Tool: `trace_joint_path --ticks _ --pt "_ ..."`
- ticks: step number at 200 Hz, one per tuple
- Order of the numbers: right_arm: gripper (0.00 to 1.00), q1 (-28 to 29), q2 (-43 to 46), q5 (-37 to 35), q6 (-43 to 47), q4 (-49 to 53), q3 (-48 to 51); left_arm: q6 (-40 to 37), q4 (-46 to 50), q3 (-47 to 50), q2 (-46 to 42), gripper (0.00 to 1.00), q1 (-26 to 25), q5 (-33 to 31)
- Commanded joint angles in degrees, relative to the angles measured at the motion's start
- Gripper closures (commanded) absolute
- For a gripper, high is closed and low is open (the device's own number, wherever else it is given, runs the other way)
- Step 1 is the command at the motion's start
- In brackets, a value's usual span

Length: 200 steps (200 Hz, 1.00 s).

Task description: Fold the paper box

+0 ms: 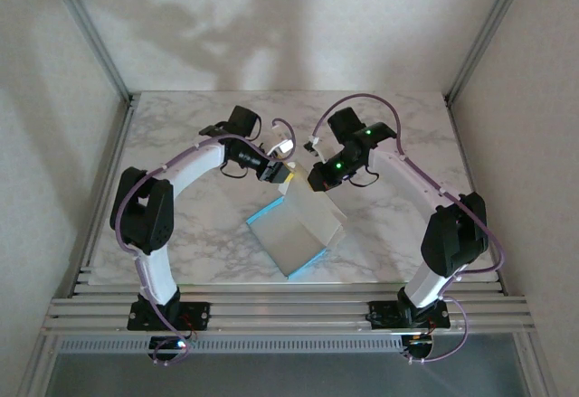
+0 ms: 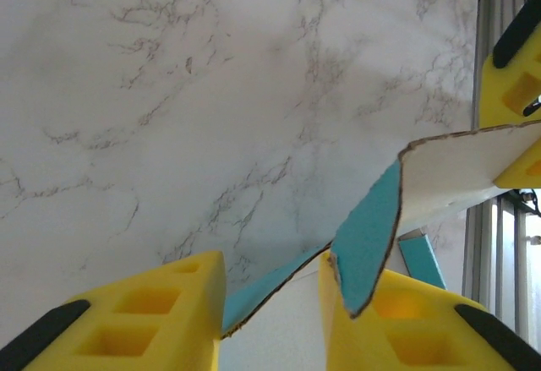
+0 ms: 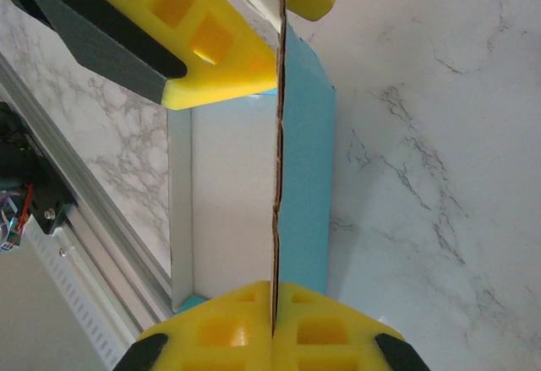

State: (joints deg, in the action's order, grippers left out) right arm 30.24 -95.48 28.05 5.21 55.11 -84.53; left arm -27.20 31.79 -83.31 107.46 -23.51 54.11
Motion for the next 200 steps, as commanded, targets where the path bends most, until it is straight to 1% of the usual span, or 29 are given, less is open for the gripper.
trace_joint_path --ticks 1,15,40,91,103,121,146,161,179,188,200 --pt "1.00 -0.27 -0.49 -1.06 0.72 0.35 -1.78 1.38 1.61 -0.62 -0.83 0.71 -0.58 -2.81" --pt "1.00 -0.27 -0.54 -1.30 0.59 0.20 -1.78 1.80 1.66 -0.63 -1.10 0.77 -0.79 -3.45" --pt "1.00 -0.20 -0.75 -1.44 0.50 0.12 -2.12 2.11 2.05 -0.59 -1.42 0.83 -1.27 -5.22" --pt "0.99 -0.25 -1.20 -1.83 0.11 -0.26 -2.57 3.60 1.02 -0.11 -1.97 0.86 -1.63 -5.46" --pt "0.98 -0.25 -1.24 -2.00 0.06 -0.46 -2.72 4.15 0.30 0.29 -2.33 0.87 -1.73 -5.59" --pt "0.95 -0.21 -1.39 -2.54 -0.42 -0.83 -3.18 5.38 -1.51 1.43 -3.24 0.93 -1.74 -6.83" --pt "0.87 -0.32 -0.75 -5.63 -2.70 -2.81 -3.24 9.27 -7.23 5.32 -6.07 0.96 -1.77 -11.36" --pt "0.74 -0.83 0.82 -8.15 -4.99 -5.49 -2.01 12.05 -11.33 8.57 -8.10 0.96 -1.80 -14.24" --pt "0.60 -2.67 3.64 -8.82 -7.64 -9.37 1.47 14.69 -14.88 11.72 -9.90 0.95 -1.83 -17.53" --pt "0.55 -3.93 5.24 -8.48 -8.92 -11.08 3.47 15.66 -16.06 13.05 -10.62 0.95 -1.92 -18.46" --pt "0.52 -5.60 7.26 -7.49 -10.08 -13.06 6.25 16.36 -18.18 14.94 -11.61 0.94 -1.90 -18.87"
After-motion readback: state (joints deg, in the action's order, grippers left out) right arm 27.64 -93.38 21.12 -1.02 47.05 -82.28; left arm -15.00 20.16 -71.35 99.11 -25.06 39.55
